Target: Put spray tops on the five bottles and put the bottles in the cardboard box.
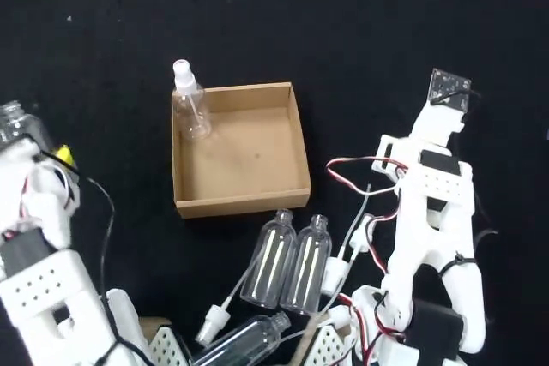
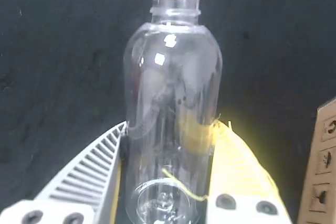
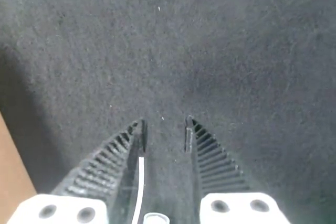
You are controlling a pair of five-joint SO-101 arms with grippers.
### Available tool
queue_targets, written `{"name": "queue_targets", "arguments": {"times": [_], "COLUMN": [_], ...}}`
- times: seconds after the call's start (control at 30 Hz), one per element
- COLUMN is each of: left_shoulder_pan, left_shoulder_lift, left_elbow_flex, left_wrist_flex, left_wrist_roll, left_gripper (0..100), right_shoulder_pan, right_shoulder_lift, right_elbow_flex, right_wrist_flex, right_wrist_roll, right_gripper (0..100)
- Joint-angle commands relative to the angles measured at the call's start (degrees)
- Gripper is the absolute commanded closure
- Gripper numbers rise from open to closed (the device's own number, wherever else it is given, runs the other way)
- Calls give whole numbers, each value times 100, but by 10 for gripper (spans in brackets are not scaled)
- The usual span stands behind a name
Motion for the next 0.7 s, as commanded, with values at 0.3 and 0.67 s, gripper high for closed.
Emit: {"name": "queue_targets", "arguments": {"times": [0.3,0.67], "left_shoulder_pan": [251,-321], "left_shoulder_lift": [-563,-545], "left_elbow_flex": [1244,1921], "left_wrist_flex": [-1662,-2444], "left_wrist_roll": [149,985], "left_gripper": [863,863], "right_shoulder_pan": [-44,-53], "right_shoulder_lift": [-286,-286], "right_elbow_flex": [-40,-4], "right_wrist_flex": [-132,-132], "right_wrist_roll": [-9,-9], "right_gripper": [897,897]}}
